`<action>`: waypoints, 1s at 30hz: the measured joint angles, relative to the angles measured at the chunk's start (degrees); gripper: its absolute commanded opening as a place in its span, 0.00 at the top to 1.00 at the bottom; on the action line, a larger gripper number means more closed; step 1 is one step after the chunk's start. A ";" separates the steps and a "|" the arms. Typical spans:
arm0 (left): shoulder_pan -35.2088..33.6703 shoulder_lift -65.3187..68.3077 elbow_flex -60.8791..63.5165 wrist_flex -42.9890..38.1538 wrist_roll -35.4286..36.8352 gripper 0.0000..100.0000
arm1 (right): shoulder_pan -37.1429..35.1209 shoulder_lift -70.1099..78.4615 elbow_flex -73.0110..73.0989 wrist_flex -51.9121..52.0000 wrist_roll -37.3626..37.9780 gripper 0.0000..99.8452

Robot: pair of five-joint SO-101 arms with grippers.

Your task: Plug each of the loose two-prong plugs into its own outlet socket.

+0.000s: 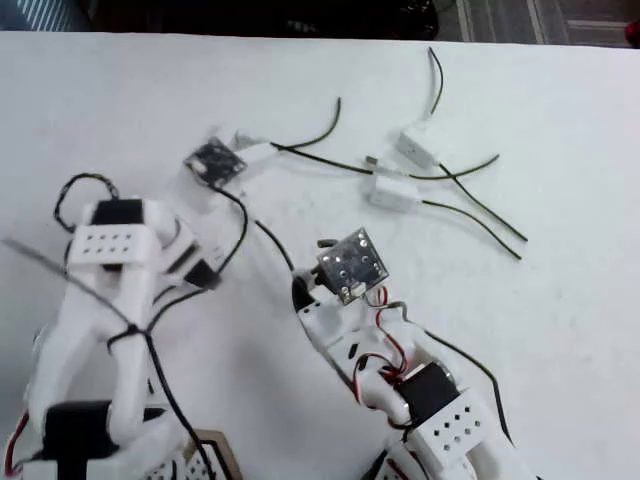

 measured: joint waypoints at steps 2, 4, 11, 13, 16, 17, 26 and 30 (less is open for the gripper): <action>-3.25 -2.64 0.00 0.97 -0.26 0.65 | 0.00 0.00 0.00 0.00 0.00 0.98; -7.21 -4.22 0.00 1.93 -0.09 0.65 | -0.79 0.53 0.00 0.00 0.00 0.98; -19.69 -5.63 7.38 -2.02 5.80 0.65 | -5.19 16.18 -9.85 -0.53 0.00 0.98; -20.04 -5.63 11.78 -5.36 7.21 0.65 | -6.59 22.95 -15.03 -2.20 0.00 0.98; -20.22 -5.63 18.20 -10.73 9.58 0.65 | -9.14 33.58 -21.10 -5.98 0.00 0.98; -20.22 -5.63 19.87 -12.22 10.46 0.65 | -10.02 36.92 -22.86 -7.12 0.00 0.98; -21.63 -5.71 22.95 -16.26 16.09 0.65 | -10.64 65.58 -40.70 -12.31 0.00 0.98; -21.63 -5.71 22.95 -16.44 16.26 0.65 | -10.55 74.02 -45.36 -15.03 0.00 0.98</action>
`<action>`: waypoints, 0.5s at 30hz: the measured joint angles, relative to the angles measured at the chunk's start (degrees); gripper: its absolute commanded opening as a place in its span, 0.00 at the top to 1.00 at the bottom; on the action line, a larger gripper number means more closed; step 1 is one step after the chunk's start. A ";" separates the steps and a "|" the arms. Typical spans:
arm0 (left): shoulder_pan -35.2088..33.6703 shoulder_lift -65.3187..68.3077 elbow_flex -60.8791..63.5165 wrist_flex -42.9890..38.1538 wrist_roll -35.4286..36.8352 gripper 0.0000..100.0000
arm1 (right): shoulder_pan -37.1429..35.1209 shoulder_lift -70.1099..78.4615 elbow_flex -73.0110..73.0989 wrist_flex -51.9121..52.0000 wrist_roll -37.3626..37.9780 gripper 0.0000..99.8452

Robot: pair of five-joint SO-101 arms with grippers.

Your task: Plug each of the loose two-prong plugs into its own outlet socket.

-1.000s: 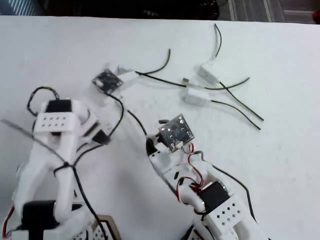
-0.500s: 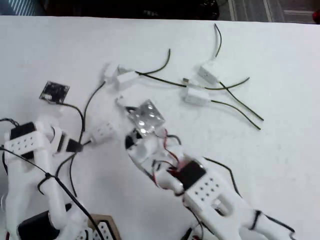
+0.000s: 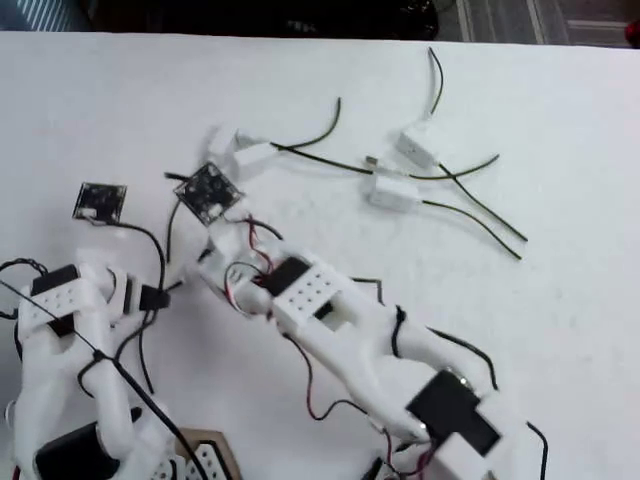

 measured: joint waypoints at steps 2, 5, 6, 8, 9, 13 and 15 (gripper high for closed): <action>0.00 0.00 0.00 0.00 0.00 0.65 | 0.09 2.64 -0.62 -2.02 1.05 0.98; 0.00 0.00 0.00 0.00 0.00 0.65 | 1.23 4.75 -0.79 -4.48 2.73 0.98; 0.00 0.00 0.00 0.00 0.00 0.65 | 1.67 5.10 -0.88 -4.75 2.90 0.98; 0.00 0.00 0.00 0.00 0.00 0.65 | 2.46 5.36 -1.05 -4.92 2.99 0.98; 0.00 0.00 0.00 0.00 0.00 0.65 | 2.55 5.36 -1.05 -4.92 3.08 0.98; 0.00 0.00 0.00 0.00 0.00 0.65 | 2.64 5.36 -1.05 -4.92 3.16 0.98; 0.00 0.00 0.00 0.00 0.00 0.65 | 2.73 5.36 -1.05 -4.92 3.16 0.98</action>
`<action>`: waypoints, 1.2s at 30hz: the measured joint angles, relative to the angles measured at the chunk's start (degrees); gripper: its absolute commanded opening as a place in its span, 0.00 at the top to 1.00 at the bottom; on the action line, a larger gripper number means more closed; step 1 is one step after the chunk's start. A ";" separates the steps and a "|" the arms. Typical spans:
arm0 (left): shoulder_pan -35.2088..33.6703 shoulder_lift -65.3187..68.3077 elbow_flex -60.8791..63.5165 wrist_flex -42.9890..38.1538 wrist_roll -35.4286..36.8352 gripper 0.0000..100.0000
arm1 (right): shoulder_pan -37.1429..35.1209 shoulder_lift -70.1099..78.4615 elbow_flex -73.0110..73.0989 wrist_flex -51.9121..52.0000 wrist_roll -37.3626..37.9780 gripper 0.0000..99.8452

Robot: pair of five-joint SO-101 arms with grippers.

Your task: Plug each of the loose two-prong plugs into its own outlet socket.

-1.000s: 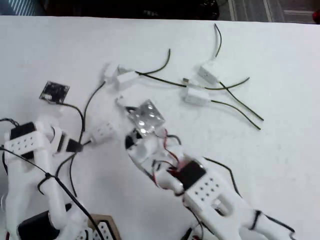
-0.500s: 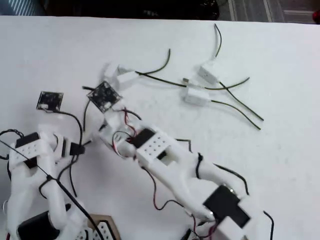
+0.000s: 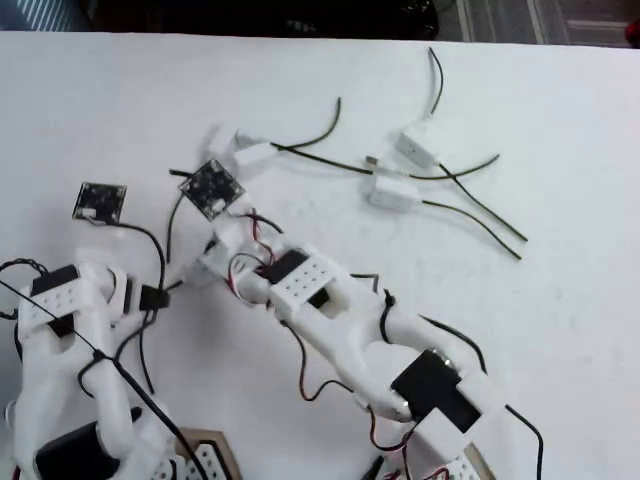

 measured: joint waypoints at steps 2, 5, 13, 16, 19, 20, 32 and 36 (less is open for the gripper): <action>0.00 0.00 0.00 0.00 0.00 0.65 | 0.00 0.00 0.00 0.00 0.00 0.98; 0.00 0.00 0.00 0.00 0.00 0.65 | -0.09 0.26 0.00 0.00 0.00 0.98; 0.00 0.00 0.00 0.00 0.00 0.65 | -0.88 4.84 -2.99 -0.53 0.09 0.98; 0.00 0.00 0.00 0.00 0.00 0.65 | -0.88 5.89 -3.87 -0.53 0.09 0.98; 0.00 0.00 0.00 0.00 0.00 0.65 | -0.88 5.98 -3.96 1.23 0.09 0.98; 0.00 0.00 0.00 0.00 0.00 0.65 | -0.88 5.98 -3.96 2.02 0.00 0.98; 0.00 0.00 0.00 0.00 0.00 0.65 | -0.88 3.96 -4.04 9.93 -14.15 0.98; 0.00 0.00 0.00 0.00 0.00 0.65 | -0.88 3.87 -3.87 10.37 -15.82 0.98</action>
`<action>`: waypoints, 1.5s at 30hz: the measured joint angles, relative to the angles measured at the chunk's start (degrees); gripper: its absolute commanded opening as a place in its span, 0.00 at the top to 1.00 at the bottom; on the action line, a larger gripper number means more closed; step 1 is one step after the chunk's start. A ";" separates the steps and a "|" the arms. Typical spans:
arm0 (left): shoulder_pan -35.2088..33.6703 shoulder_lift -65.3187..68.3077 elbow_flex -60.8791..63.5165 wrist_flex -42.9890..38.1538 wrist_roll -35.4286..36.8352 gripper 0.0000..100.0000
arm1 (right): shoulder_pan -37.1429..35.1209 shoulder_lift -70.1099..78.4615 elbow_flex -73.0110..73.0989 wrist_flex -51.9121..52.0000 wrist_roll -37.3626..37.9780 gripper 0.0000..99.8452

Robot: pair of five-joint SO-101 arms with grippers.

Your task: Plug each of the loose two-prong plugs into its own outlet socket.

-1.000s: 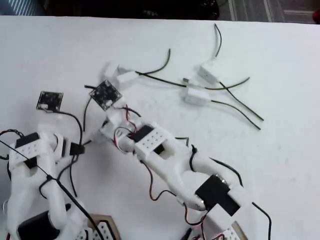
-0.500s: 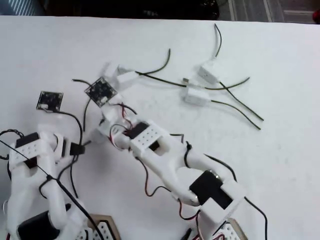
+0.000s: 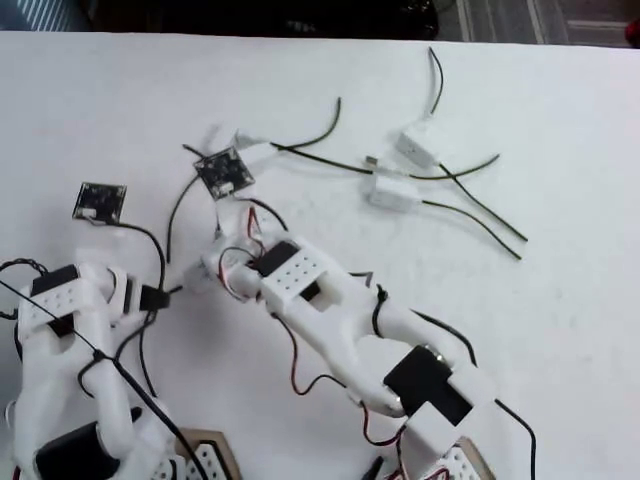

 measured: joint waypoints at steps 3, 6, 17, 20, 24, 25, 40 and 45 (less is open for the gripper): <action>0.00 0.00 0.00 0.00 0.00 0.65 | -0.44 0.97 0.26 0.00 1.05 0.98; 0.00 0.00 0.00 0.00 0.00 0.65 | -1.05 2.29 0.26 0.00 2.90 0.98; 0.00 0.00 0.00 0.00 0.00 0.65 | -1.32 2.11 0.18 4.22 13.01 0.98; 0.00 0.00 0.00 0.00 0.00 0.65 | -1.49 2.11 0.09 4.22 14.51 0.98; 0.00 0.00 0.00 0.00 0.00 0.65 | -1.67 2.11 0.09 4.22 14.86 0.98; 0.00 0.00 0.00 0.00 0.00 0.65 | -1.67 2.11 0.09 4.22 14.86 0.98; 0.00 0.00 0.97 0.00 0.00 0.65 | -2.20 -5.19 7.21 5.27 14.86 0.98; 0.00 0.00 0.97 0.00 0.00 0.65 | -2.29 -5.19 7.74 3.87 14.95 0.98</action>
